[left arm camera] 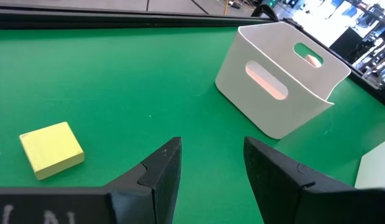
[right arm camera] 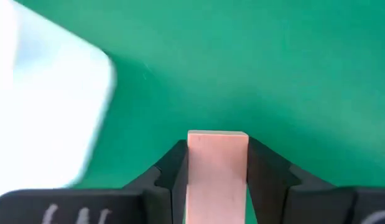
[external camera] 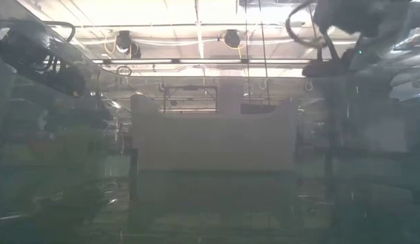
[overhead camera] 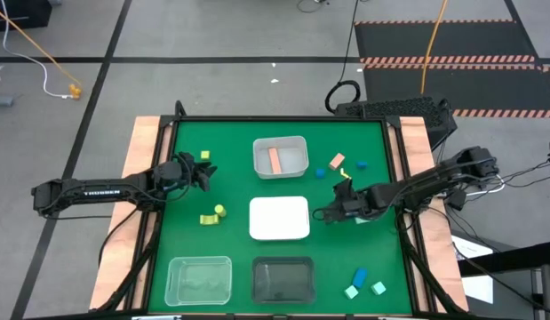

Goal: Sort & place blocks by color
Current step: Put the bottom brown block into the gray bin

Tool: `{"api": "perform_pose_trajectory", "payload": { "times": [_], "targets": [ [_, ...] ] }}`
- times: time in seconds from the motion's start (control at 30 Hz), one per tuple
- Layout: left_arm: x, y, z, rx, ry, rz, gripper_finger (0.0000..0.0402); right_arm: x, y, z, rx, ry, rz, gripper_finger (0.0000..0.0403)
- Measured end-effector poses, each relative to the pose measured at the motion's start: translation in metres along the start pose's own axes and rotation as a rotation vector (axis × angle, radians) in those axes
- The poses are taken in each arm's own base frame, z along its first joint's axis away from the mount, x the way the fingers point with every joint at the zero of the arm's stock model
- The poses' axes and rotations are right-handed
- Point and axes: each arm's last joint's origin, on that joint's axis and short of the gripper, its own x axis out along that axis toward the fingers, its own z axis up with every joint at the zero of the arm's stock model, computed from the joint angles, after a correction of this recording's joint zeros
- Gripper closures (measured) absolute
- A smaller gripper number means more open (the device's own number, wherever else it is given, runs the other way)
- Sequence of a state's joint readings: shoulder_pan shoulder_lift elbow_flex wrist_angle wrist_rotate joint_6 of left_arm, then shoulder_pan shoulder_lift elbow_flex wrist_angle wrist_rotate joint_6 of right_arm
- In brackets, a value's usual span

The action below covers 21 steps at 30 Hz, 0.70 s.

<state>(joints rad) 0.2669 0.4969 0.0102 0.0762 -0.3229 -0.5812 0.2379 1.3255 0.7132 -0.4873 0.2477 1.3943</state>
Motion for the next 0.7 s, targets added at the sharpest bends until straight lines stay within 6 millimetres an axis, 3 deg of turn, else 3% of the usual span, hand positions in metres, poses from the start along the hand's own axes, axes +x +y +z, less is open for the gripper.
{"api": "perform_pose_trajectory", "payload": {
  "times": [0.33,0.7],
  "targets": [
    [0.0,-0.003,0.004,-0.015,-0.04,-0.026,0.0227,-0.027,0.025,0.017,-0.081,-0.174,0.338,0.0293],
    [-0.003,-0.013,0.022,-0.101,-0.217,-0.142,0.0227,-0.035,0.038,0.024,-0.116,-0.293,0.46,0.0293]
  ]
}}
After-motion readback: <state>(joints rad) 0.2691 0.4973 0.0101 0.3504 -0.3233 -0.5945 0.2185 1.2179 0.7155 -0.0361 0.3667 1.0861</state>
